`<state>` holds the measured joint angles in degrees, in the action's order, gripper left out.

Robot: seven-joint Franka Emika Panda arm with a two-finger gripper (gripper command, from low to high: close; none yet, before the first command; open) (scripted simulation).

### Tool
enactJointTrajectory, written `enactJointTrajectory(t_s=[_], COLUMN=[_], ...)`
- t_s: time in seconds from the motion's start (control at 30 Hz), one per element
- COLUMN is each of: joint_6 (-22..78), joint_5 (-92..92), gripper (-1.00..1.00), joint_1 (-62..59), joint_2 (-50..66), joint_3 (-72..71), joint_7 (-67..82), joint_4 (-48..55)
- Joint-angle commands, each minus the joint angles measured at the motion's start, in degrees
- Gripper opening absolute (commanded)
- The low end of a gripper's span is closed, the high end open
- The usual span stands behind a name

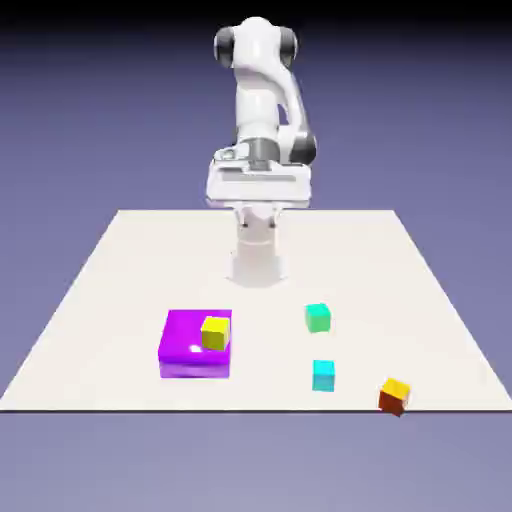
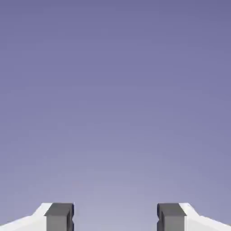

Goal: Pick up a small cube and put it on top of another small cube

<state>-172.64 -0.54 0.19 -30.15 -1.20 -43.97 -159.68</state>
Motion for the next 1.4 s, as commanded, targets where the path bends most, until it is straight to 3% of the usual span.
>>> enactJointTrajectory(t_s=[0.0, 0.77, 1.0, 1.03, 1.23, 1.37], joint_6=[1.14, 27.23, 19.47, 19.47, 28.32, 35.12], joint_5=[-0.44, -10.63, -16.8, -16.8, -11.45, -18.52], gripper=[0.0, 0.0, 0.0, -1.0, -1.0, -1.0], joint_1=[-0.41, -9.91, -5.34, -5.34, -10.32, -12.91], joint_2=[2.08, 49.84, 60.34, 60.34, 51.28, 57.72], joint_3=[-1.0, -23.88, -18.38, -18.38, -25.02, -33.06], joint_7=[-1.26, -30.13, -34.79, -34.79, -31.2, -37.29], joint_4=[1.1, 26.32, 27.94, 27.94, 27.52, 35.83])
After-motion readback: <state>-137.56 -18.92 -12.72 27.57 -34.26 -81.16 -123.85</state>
